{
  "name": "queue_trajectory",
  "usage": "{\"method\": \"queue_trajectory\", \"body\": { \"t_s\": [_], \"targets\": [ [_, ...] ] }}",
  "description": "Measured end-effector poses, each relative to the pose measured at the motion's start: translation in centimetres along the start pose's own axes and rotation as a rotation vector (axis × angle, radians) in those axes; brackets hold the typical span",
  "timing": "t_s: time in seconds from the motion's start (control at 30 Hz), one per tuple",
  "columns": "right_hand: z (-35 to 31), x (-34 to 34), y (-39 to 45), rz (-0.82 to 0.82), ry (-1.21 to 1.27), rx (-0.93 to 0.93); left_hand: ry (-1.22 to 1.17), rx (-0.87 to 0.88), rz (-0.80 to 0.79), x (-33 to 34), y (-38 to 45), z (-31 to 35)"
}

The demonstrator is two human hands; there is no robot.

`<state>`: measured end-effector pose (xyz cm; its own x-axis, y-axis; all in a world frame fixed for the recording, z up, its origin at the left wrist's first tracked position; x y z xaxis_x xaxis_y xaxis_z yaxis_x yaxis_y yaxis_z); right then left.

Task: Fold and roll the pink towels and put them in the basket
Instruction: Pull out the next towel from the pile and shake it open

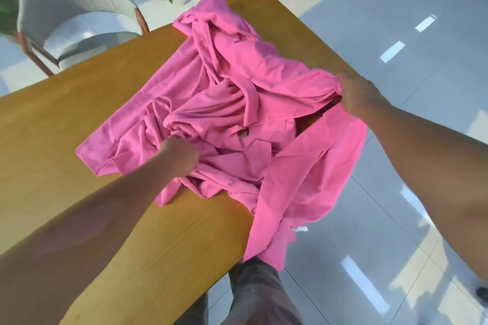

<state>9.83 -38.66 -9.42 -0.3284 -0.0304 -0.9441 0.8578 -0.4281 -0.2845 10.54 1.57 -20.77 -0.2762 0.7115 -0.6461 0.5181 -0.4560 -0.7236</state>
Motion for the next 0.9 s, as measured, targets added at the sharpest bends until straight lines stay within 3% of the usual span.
{"method": "queue_trajectory", "body": {
  "t_s": [0.07, 0.13, 0.2, 0.27, 0.37, 0.43, 0.5, 0.6, 0.7, 0.8, 0.87, 0.9],
  "targets": [
    [-0.4, 0.2, -0.1, -0.006, 0.010, -0.013, 0.025, -0.173, -0.020, 0.0, -0.8, -3.2],
    [-0.7, 0.3, -0.1, -0.003, 0.011, -0.019, -0.006, -0.227, -0.070, -0.1, -1.1, -4.6],
    [-1.0, 0.5, 0.0, 0.001, 0.007, -0.023, -0.107, -0.133, -0.134, -0.1, -0.7, -3.6],
    [-1.0, 0.8, 0.1, -0.007, 0.000, -0.001, -0.368, -0.017, -0.192, -0.3, 0.1, -1.1],
    [-0.7, 1.5, 0.2, -0.029, 0.040, 0.022, -0.636, 0.080, -0.002, -3.0, 1.1, 3.7],
    [-1.1, 1.9, 0.0, -0.040, 0.087, 0.006, -0.591, 0.165, 0.057, -3.8, 1.2, 7.7],
    [-1.7, 2.9, -0.1, -0.075, 0.163, -0.029, -0.409, 0.239, -0.001, -2.7, 1.2, 11.1],
    [-2.0, 4.4, -0.1, -0.106, 0.202, -0.039, -0.306, 0.263, -0.002, -1.1, 1.2, 11.9],
    [-2.5, 5.3, -0.4, -0.091, 0.194, -0.033, -0.248, 0.244, -0.075, 1.0, 1.0, 8.8],
    [-3.5, 6.8, -0.9, -0.146, 0.177, -0.021, -0.179, 0.071, -0.095, 2.7, 0.1, 2.8],
    [-4.5, 8.2, -1.3, -0.217, 0.176, -0.024, -0.212, -0.008, -0.157, 3.0, -0.8, -0.7],
    [-5.0, 8.9, -1.7, -0.240, 0.185, -0.022, -0.344, -0.072, -0.194, 3.7, -1.4, -1.9]
  ]
}}
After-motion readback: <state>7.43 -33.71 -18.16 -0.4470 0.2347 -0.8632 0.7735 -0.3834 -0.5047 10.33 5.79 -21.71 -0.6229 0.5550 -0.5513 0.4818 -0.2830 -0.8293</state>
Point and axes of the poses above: each hand's wrist, its own y-axis towards the middle knuckle, its own x-axis out of the palm, z = x × y, the point moved 8 cm from there along y, towards the middle knuckle, and after that the axes turned 6 degrees about -z, right-handed, at the moved point
